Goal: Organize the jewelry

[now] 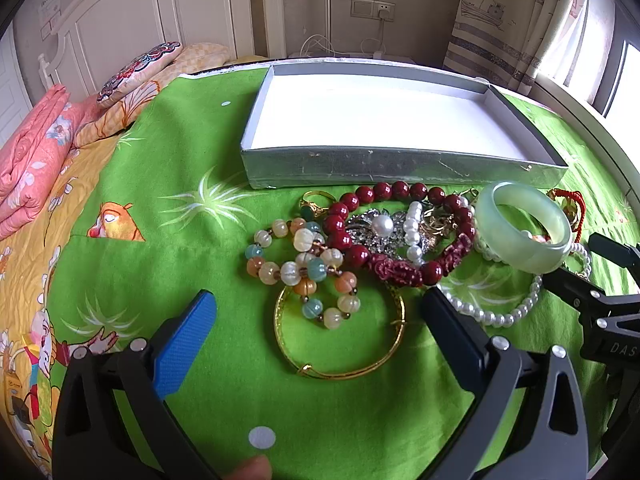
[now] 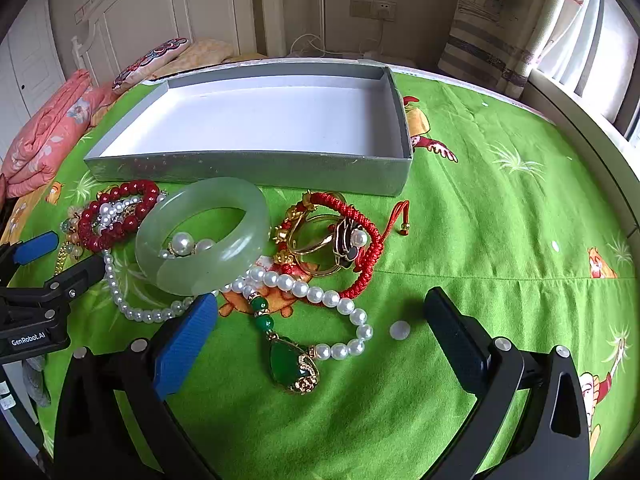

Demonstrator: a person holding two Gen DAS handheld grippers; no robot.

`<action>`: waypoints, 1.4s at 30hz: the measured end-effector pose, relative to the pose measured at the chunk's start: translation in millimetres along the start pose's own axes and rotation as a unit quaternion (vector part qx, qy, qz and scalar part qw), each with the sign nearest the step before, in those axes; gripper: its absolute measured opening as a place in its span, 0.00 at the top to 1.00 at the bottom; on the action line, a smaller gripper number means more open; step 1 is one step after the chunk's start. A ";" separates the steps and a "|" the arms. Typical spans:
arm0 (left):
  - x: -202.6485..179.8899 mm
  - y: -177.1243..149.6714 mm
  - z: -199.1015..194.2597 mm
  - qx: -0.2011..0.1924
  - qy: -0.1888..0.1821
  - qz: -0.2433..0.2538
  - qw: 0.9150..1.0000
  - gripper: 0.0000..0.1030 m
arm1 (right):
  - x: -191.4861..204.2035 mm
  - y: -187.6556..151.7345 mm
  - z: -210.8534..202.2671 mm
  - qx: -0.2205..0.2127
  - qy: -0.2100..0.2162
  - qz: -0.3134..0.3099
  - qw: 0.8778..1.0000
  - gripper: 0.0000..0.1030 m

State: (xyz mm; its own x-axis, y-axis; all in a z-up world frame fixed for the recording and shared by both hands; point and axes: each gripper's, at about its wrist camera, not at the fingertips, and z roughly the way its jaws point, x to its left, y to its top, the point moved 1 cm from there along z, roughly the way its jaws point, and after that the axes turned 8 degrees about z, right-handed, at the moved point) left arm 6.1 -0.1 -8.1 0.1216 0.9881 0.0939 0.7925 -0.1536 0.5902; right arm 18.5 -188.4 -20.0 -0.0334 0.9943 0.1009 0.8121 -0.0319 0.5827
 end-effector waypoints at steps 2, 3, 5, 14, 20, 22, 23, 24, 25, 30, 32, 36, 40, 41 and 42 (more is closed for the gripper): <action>0.0 0.0 0.0 0.000 0.000 0.000 1.000 0.02 | -1.5 1.4 -0.9 0.000 0.000 0.000 1.000 0.04; 0.0 0.0 0.0 0.000 0.000 0.000 1.000 0.02 | -1.3 1.2 -0.8 0.000 0.000 0.000 1.000 0.04; 0.0 0.0 0.0 0.000 0.000 0.000 1.000 0.02 | -1.2 0.9 -0.7 0.000 0.000 0.000 1.000 0.04; 0.0 0.0 0.0 0.000 0.000 0.000 1.000 0.02 | -1.2 0.4 -0.8 0.000 0.001 -0.002 1.000 0.04; 0.0 0.0 0.0 0.000 0.000 0.000 1.000 0.02 | -0.8 0.7 -1.0 0.000 0.001 -0.002 1.000 0.04; 0.0 0.0 0.0 0.000 0.000 0.000 1.000 0.02 | -0.6 0.6 -1.1 0.000 0.001 -0.002 1.000 0.04; 0.1 0.0 0.0 0.000 0.000 0.000 1.000 0.02 | -0.7 0.7 -1.1 0.000 0.001 -0.002 1.000 0.04; 0.1 0.0 0.0 0.000 0.000 0.000 1.000 0.02 | -0.5 0.7 -1.1 0.000 0.001 -0.002 1.000 0.04; 0.0 0.0 0.0 0.000 0.000 0.000 1.000 0.02 | -0.6 0.7 -1.2 0.000 0.001 -0.002 1.000 0.04; 0.0 0.1 0.0 0.000 0.000 0.000 1.000 0.02 | -0.5 0.7 -1.2 -0.001 0.001 -0.002 1.000 0.04; 0.0 0.0 0.0 0.000 0.000 0.000 1.000 0.02 | -0.5 0.6 -1.1 -0.001 0.001 -0.002 1.000 0.04; 0.0 0.0 0.0 0.000 0.000 0.000 1.000 0.02 | -1.0 0.6 -1.2 -0.001 0.001 -0.003 1.000 0.04; 0.0 0.0 0.0 0.000 0.000 0.000 1.000 0.02 | -1.1 0.6 -1.0 -0.001 0.001 -0.002 1.000 0.04; 0.0 0.0 0.0 0.000 0.000 0.000 1.000 0.02 | -0.8 0.6 -1.0 -0.001 0.001 -0.003 1.000 0.04; 0.0 0.0 0.0 0.000 0.000 0.000 1.000 0.02 | -0.9 0.6 -1.0 -0.001 0.001 -0.003 1.000 0.04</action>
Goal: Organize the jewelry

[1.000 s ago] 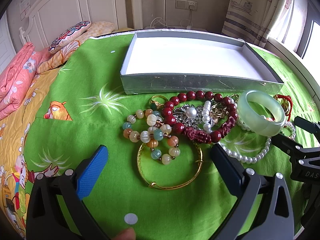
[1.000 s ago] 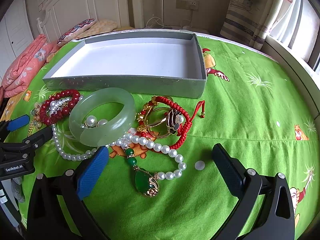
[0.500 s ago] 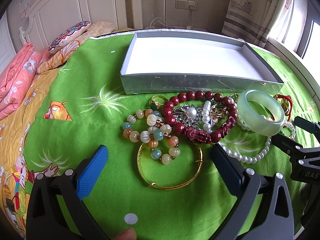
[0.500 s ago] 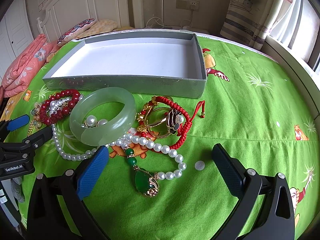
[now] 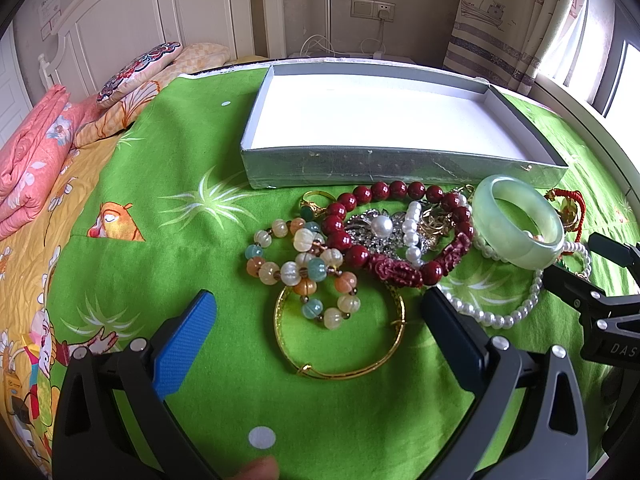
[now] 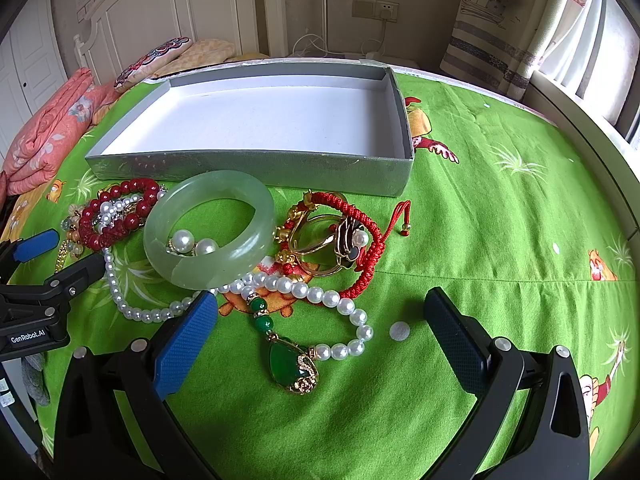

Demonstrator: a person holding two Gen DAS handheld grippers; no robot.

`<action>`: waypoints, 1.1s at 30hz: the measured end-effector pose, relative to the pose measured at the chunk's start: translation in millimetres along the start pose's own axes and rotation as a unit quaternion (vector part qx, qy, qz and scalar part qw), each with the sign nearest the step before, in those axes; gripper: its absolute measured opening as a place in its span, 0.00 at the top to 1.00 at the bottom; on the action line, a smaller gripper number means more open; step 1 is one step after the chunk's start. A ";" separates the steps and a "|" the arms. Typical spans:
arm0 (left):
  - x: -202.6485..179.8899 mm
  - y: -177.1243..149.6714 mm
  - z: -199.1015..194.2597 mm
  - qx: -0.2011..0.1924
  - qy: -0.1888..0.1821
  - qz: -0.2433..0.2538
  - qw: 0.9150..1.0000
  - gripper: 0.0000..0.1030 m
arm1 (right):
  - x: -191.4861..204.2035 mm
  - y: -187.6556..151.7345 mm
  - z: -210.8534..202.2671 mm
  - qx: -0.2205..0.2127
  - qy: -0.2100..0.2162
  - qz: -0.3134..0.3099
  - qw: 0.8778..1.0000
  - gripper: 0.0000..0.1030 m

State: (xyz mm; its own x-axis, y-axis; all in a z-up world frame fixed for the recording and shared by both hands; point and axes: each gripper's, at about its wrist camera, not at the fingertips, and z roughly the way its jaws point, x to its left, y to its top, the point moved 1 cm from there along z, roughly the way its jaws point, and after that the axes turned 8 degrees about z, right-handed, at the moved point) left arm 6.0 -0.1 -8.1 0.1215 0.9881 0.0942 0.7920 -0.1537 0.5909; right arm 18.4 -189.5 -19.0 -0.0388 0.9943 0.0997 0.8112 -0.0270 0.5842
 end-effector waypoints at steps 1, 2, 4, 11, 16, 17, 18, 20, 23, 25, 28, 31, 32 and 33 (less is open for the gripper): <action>0.0 0.0 0.0 0.000 0.000 0.000 1.000 0.02 | 0.0 0.1 0.1 0.000 0.000 0.000 1.000 0.04; 0.0 0.0 0.0 0.000 0.000 0.000 1.000 0.02 | 0.0 0.1 0.1 0.000 0.000 0.000 1.000 0.04; 0.0 0.0 0.0 0.000 0.000 0.000 1.000 0.02 | 0.0 0.0 0.0 0.000 0.000 0.000 1.000 0.04; -0.1 -0.1 -0.1 0.000 0.000 0.000 1.000 0.02 | -0.2 -0.3 0.0 0.000 0.000 0.000 1.000 0.04; 0.1 -0.1 0.0 0.000 0.000 0.000 1.000 0.02 | 0.0 0.1 -0.6 0.007 0.002 -0.005 1.000 0.04; 0.0 0.0 0.0 0.000 0.000 0.000 1.000 0.02 | -0.2 -0.4 -1.1 0.008 0.003 -0.006 1.000 0.04; 0.0 0.0 0.0 0.000 0.000 0.000 1.000 0.02 | -0.5 -0.9 -1.7 0.010 0.004 -0.009 1.000 0.04; 0.1 0.0 0.0 0.000 0.000 0.000 1.000 0.02 | -1.1 -2.1 -3.1 0.016 0.008 -0.015 1.000 0.04; 0.0 0.0 0.0 0.000 0.000 0.000 1.000 0.02 | -0.9 -5.4 -5.8 0.020 0.013 -0.024 0.999 0.04; 0.1 0.0 0.0 0.000 0.000 0.000 1.000 0.02 | -0.7 -8.3 -8.2 0.020 0.015 -0.027 0.999 0.04; 0.0 -0.3 -0.2 0.000 0.000 0.001 1.000 0.02 | 0.1 -12.8 -17.9 -0.001 0.027 -0.030 0.999 0.04; 0.8 -0.8 -0.8 0.005 -0.008 0.010 1.000 0.02 | -0.7 -20.0 -46.8 -0.086 0.043 -0.033 0.995 0.04; 1.6 -0.8 -1.1 0.007 -0.015 0.016 1.000 0.02 | -0.4 -21.7 -55.4 -0.109 0.055 -0.038 0.992 0.04; 2.6 -1.6 -2.1 0.006 -0.021 0.019 1.000 0.02 | 0.6 -23.0 -64.2 -0.132 0.065 -0.049 0.988 0.04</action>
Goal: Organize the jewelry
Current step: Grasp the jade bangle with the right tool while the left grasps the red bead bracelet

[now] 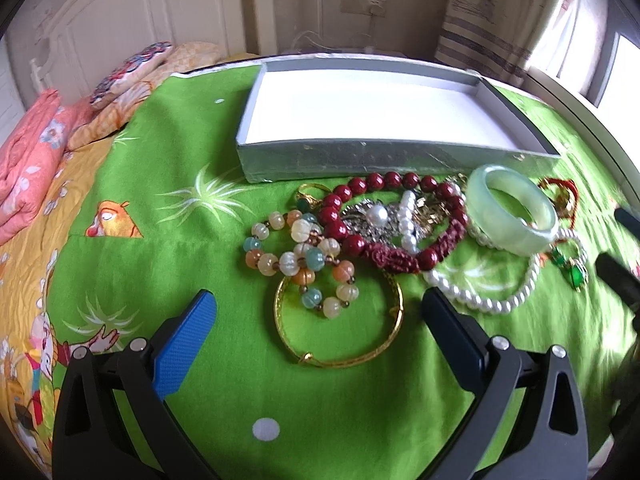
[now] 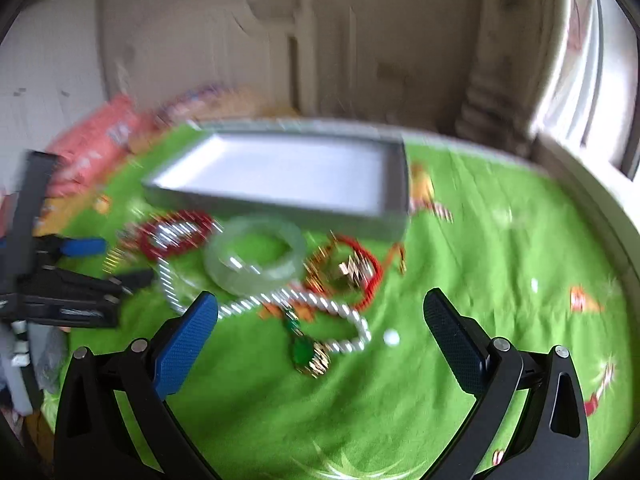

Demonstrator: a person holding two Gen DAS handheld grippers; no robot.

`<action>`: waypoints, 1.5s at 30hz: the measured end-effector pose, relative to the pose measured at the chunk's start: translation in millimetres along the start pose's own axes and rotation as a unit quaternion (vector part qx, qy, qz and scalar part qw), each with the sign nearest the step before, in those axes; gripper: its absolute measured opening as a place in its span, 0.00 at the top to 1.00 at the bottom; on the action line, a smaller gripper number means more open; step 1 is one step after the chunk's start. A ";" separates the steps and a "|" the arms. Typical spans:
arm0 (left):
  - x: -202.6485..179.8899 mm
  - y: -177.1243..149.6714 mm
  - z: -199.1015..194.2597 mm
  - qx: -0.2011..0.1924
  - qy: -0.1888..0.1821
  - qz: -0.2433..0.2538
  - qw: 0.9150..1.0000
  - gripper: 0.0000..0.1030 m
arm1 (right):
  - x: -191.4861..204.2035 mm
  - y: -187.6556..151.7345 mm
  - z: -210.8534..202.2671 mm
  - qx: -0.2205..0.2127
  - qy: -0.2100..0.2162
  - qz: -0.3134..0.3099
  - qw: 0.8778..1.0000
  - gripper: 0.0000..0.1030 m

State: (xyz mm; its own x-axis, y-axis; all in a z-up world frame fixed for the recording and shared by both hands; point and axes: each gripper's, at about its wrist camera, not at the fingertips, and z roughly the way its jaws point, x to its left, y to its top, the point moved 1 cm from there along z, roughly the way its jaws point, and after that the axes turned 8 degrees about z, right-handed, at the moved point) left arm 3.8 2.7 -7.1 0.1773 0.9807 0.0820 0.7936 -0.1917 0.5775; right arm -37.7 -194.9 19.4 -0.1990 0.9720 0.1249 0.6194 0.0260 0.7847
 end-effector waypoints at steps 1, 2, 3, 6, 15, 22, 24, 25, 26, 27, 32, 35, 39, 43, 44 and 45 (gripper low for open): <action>4.2 -10.0 -8.2 -0.004 -0.006 -0.003 1.000 0.02 | 1.2 1.7 -3.4 -0.011 0.000 -0.008 1.000 0.04; 6.8 -11.7 -10.8 -0.010 -0.018 -0.007 1.000 0.02 | 3.7 4.0 -5.5 -0.017 0.003 -0.017 1.000 0.04; 10.9 -16.0 -15.8 -0.019 -0.034 -0.017 0.999 0.02 | 9.2 7.4 -4.5 -0.010 0.013 -0.032 0.999 0.04; 21.5 -25.0 -32.1 -0.065 -0.059 -0.040 0.995 0.02 | 31.8 13.0 5.1 0.017 0.028 -0.088 0.996 0.06; 16.9 -27.1 -56.8 -0.123 -0.070 -0.019 0.990 0.03 | 70.4 20.6 66.7 0.143 0.047 -0.200 0.968 0.47; -15.6 -11.9 -49.0 -0.109 -0.048 0.074 0.990 0.19 | 68.6 20.2 78.3 0.156 0.090 -0.174 0.968 0.76; -23.6 -9.4 -46.0 -0.108 -0.034 0.104 0.988 0.24 | 64.6 20.0 69.3 0.129 0.108 -0.155 0.973 0.83; -26.1 -7.0 -43.6 -0.106 -0.033 0.113 0.987 0.26 | 61.7 21.0 66.8 0.124 0.110 -0.144 0.976 0.83; -26.0 -5.3 -41.3 -0.104 -0.033 0.119 0.987 0.30 | 57.7 21.3 62.3 0.113 0.115 -0.130 0.978 0.83; -28.2 -0.3 -37.4 -0.101 -0.034 0.128 0.986 0.37 | 56.7 24.8 60.9 0.106 0.119 -0.119 0.980 0.83; -40.2 16.2 -18.8 -0.079 -0.053 0.168 0.981 0.57 | 36.2 26.7 47.2 0.073 0.154 -0.052 0.984 0.84; -53.5 20.7 -11.4 -0.064 -0.055 0.207 0.975 0.63 | 25.1 29.6 41.7 0.061 0.173 -0.014 0.983 0.84; -70.7 21.6 -2.0 -0.046 -0.013 0.261 0.964 0.68 | 15.3 29.9 38.5 0.053 0.189 0.015 0.980 0.84; -70.9 27.4 3.1 -0.036 -0.025 0.265 0.963 0.85 | 11.9 26.8 37.3 0.044 0.198 0.024 0.979 0.84; -69.3 28.8 3.5 -0.036 -0.025 0.261 0.964 0.89 | 11.2 26.6 35.7 0.040 0.201 0.026 0.978 0.87; -66.6 30.3 3.5 -0.037 -0.032 0.253 0.966 0.89 | 9.0 27.5 33.5 0.033 0.203 0.031 0.978 0.87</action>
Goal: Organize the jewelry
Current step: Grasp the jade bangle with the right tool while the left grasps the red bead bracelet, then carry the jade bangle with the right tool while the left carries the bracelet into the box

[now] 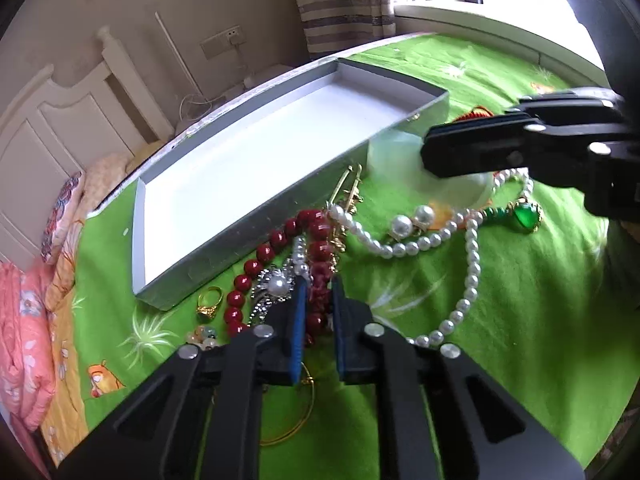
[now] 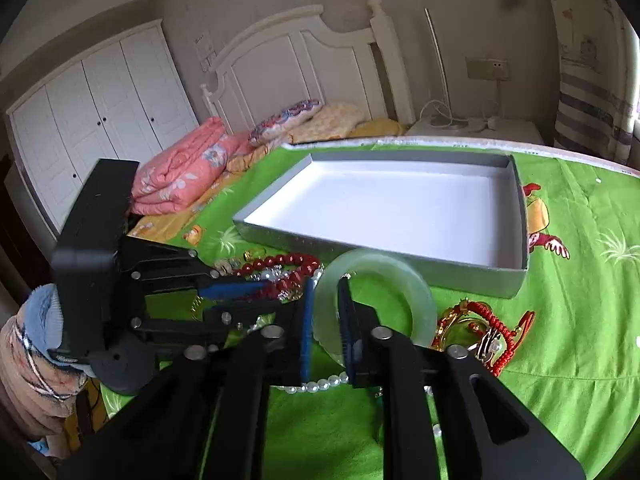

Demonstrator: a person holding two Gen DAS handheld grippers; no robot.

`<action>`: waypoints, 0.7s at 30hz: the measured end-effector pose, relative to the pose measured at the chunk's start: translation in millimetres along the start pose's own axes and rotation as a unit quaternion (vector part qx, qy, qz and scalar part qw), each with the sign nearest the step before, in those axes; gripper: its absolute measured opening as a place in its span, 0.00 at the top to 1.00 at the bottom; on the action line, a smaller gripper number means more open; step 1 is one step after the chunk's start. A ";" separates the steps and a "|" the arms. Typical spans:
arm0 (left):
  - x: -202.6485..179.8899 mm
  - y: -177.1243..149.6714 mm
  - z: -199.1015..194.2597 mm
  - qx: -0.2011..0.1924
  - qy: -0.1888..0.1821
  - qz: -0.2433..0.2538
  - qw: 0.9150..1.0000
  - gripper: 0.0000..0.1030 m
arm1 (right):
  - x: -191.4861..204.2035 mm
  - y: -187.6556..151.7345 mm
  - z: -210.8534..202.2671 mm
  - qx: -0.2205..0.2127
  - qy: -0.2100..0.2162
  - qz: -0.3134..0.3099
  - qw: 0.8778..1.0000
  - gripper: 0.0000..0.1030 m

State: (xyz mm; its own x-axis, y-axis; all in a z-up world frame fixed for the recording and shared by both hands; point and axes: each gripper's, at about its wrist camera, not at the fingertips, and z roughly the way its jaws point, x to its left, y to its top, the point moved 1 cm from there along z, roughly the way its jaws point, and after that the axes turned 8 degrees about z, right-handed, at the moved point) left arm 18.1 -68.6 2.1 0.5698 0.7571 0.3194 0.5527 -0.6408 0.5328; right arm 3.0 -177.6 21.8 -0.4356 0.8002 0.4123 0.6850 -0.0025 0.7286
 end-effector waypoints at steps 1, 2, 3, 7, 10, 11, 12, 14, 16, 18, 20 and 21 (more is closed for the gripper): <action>3.5 -0.2 -2.5 -0.010 -0.005 -0.013 1.000 0.89 | -2.0 0.8 -2.9 -0.006 0.005 0.005 1.000 0.87; 5.2 -0.7 -5.0 -0.016 -0.006 -0.019 1.000 0.89 | -4.1 1.2 -5.4 -0.011 0.009 0.009 1.000 0.87; 7.0 -0.9 -9.0 -0.024 -0.012 -0.029 0.999 0.89 | -6.4 1.7 -6.8 -0.012 0.012 0.014 1.000 0.87; 12.1 -5.0 -29.8 -0.052 -0.038 -0.061 0.996 0.90 | -8.6 1.3 -4.8 -0.004 0.013 0.016 1.000 0.87; 21.0 -7.7 -43.2 -0.070 -0.062 -0.093 0.991 0.90 | -3.2 1.1 1.4 0.018 0.004 0.000 1.000 0.86; 26.9 -9.5 -48.1 -0.078 -0.076 -0.107 0.988 0.90 | -1.0 1.1 4.8 0.029 -0.004 -0.007 1.000 0.86; 35.2 -10.7 -53.2 -0.088 -0.095 -0.127 0.983 0.90 | 2.6 1.8 9.2 0.044 -0.020 -0.019 0.999 0.86; 46.6 -13.3 -60.8 -0.102 -0.120 -0.156 0.975 0.90 | 7.5 1.6 14.7 0.065 -0.025 -0.038 0.997 0.86; 59.8 -14.1 -66.2 -0.116 -0.143 -0.184 0.965 0.90 | 13.5 4.3 22.8 0.093 -0.035 -0.059 0.993 0.84; 67.6 -15.7 -71.1 -0.126 -0.157 -0.203 0.958 0.90 | 17.5 7.5 30.1 0.113 -0.041 -0.073 0.990 0.81; 70.8 -15.4 -74.9 -0.130 -0.152 -0.205 0.958 0.90 | 20.7 9.6 36.0 0.132 -0.038 -0.078 0.987 0.81; 72.0 -15.6 -76.5 -0.132 -0.152 -0.206 0.958 0.90 | 21.6 9.8 38.1 0.138 -0.041 -0.081 0.986 0.81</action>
State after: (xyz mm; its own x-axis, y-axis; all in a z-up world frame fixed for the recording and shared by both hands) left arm 3.9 5.7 76.8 0.5092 0.8412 -0.1819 0.6183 -0.2105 0.7572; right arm 22.5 -137.5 17.0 -0.5108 0.8228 0.2490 0.7488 0.2836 0.5991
